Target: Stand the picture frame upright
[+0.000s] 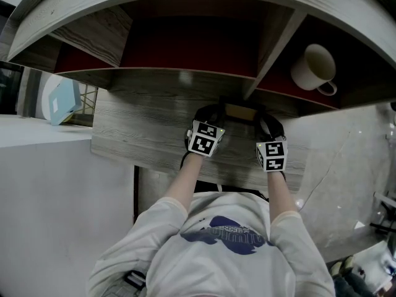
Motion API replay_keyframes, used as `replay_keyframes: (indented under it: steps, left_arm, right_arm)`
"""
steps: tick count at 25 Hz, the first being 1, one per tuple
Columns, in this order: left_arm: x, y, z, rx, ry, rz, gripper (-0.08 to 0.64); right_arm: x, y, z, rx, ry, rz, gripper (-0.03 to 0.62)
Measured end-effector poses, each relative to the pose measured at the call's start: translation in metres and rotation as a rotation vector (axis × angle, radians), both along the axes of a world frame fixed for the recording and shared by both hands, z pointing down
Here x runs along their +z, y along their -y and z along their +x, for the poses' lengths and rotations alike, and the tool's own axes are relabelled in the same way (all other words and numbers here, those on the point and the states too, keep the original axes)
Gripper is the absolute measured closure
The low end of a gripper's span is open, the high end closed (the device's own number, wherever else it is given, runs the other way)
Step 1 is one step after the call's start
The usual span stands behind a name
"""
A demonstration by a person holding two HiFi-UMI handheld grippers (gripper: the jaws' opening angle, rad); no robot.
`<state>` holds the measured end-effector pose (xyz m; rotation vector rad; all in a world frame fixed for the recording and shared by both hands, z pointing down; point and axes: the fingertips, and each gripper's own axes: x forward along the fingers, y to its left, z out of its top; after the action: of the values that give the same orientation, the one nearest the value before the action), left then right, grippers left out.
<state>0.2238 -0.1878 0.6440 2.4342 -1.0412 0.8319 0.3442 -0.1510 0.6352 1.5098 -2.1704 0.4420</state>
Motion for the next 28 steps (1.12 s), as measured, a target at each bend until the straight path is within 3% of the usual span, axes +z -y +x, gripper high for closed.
replay_keyframes:
  steps: [8,21,28]
  left_arm:
    - [-0.004,0.003,0.001,-0.011,-0.015,0.013,0.48]
    - [-0.022,-0.008,-0.013,-0.066,-0.028,0.04,0.482]
    - [-0.062,-0.022,-0.021,-0.067,-0.058,0.143,0.482]
  right_arm:
    - [-0.001,0.0,-0.002,-0.006,0.013,0.008,0.453]
    - [-0.027,-0.012,0.006,0.057,0.057,0.039,0.443]
    - [-0.066,-0.026,-0.008,0.085,0.091,0.115,0.445]
